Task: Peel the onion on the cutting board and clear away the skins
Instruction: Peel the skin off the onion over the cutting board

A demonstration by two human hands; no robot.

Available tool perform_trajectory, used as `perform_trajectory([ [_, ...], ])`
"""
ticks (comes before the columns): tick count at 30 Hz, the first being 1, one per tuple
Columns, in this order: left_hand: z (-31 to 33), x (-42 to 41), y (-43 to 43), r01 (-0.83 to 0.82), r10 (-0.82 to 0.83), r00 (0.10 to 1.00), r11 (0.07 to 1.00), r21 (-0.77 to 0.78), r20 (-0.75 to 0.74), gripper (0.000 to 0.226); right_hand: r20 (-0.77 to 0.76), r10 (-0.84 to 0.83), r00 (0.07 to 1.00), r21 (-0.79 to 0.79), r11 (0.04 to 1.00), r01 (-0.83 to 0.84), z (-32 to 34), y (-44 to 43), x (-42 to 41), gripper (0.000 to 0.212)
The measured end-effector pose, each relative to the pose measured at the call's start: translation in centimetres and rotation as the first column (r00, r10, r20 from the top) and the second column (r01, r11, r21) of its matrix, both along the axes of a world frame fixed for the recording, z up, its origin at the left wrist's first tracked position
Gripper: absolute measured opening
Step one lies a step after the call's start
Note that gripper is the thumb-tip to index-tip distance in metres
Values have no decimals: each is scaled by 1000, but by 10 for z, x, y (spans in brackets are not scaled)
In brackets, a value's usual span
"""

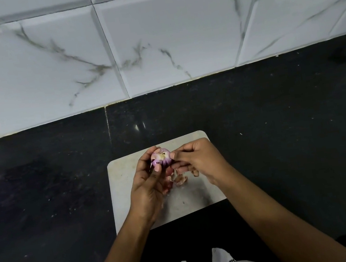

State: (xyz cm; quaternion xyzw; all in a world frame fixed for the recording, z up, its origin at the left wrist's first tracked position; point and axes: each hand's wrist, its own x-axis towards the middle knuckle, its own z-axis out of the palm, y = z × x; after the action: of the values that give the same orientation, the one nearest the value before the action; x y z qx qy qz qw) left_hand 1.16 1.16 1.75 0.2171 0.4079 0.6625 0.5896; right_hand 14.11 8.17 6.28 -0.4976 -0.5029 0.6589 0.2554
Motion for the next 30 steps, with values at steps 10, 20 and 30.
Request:
perform_trajectory([
  [10,-14,11,-4,-107,108,986,994,15,-130,40,156,33,987,-37,999,-28,-2,4,-6,11],
  [20,-11,19,-7,-145,145,988,989,-15,57,37,243,-36,969,62,998,22,-23,2,-14,15],
  [30,-8,19,-3,-79,174,847,975,-206,503,38,497,-74,865,284,955,-82,-53,3,3,8],
])
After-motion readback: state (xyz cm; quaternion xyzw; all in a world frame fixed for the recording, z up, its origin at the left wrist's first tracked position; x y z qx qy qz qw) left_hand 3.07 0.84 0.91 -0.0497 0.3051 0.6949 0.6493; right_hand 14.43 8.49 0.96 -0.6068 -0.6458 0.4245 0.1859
